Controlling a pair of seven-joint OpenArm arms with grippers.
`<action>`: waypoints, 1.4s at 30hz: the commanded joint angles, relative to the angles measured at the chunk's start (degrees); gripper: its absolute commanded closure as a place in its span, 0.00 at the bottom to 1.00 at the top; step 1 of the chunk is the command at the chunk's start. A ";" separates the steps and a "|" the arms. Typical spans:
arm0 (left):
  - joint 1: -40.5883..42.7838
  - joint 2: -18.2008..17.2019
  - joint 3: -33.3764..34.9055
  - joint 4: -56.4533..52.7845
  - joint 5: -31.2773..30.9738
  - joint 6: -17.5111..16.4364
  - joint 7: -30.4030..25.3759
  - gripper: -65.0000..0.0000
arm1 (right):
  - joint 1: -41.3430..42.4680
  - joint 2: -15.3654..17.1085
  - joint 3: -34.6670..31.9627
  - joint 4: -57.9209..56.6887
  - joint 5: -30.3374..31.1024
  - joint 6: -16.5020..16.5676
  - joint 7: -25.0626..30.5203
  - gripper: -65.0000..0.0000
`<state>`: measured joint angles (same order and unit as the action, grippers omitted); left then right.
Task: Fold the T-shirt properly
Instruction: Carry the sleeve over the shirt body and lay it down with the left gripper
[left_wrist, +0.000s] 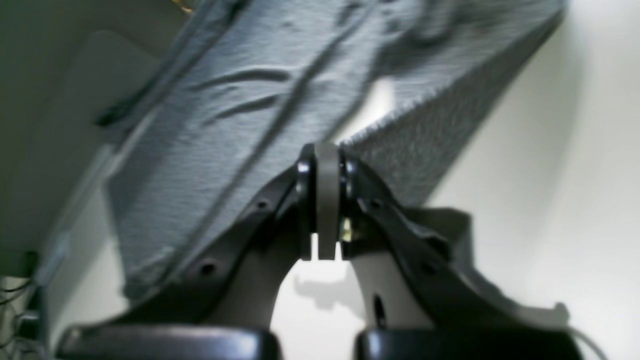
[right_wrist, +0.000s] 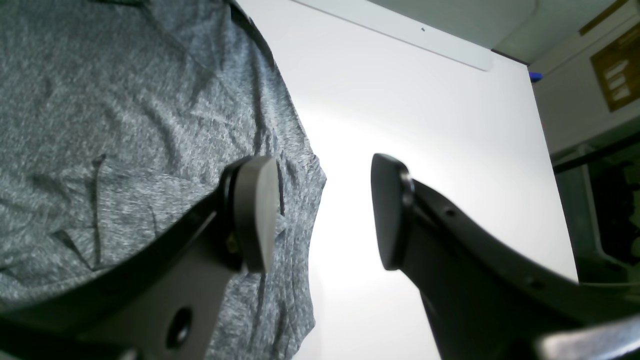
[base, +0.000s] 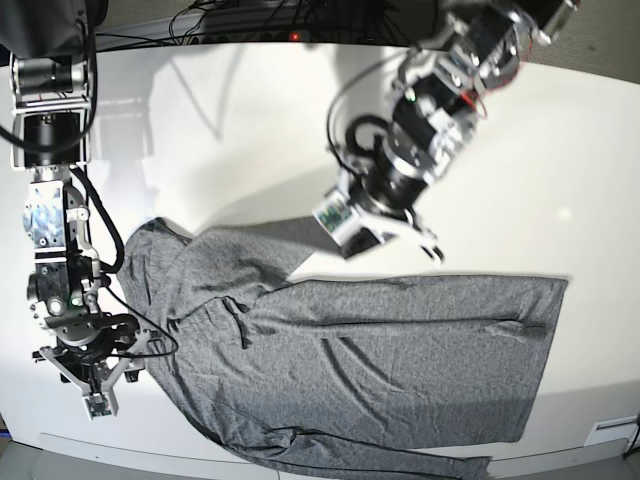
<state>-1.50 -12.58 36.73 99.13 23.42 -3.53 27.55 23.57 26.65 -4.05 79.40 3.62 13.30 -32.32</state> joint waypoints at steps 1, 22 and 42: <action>-2.21 -0.02 -0.46 -0.04 -1.07 0.59 -1.01 1.00 | 1.81 0.76 0.46 1.07 0.09 -0.50 1.36 0.56; -25.46 -4.59 -3.28 -22.01 -9.70 0.72 -3.78 1.00 | 1.79 0.48 0.46 1.07 1.55 -0.52 0.11 0.56; -41.20 -4.44 -3.28 -44.19 -16.44 0.72 -9.16 1.00 | 1.77 0.48 0.46 0.98 2.58 -0.48 -0.74 0.56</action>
<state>-40.47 -16.93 33.89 54.19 6.74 -3.55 19.64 23.51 26.37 -4.05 79.40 6.22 13.28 -34.39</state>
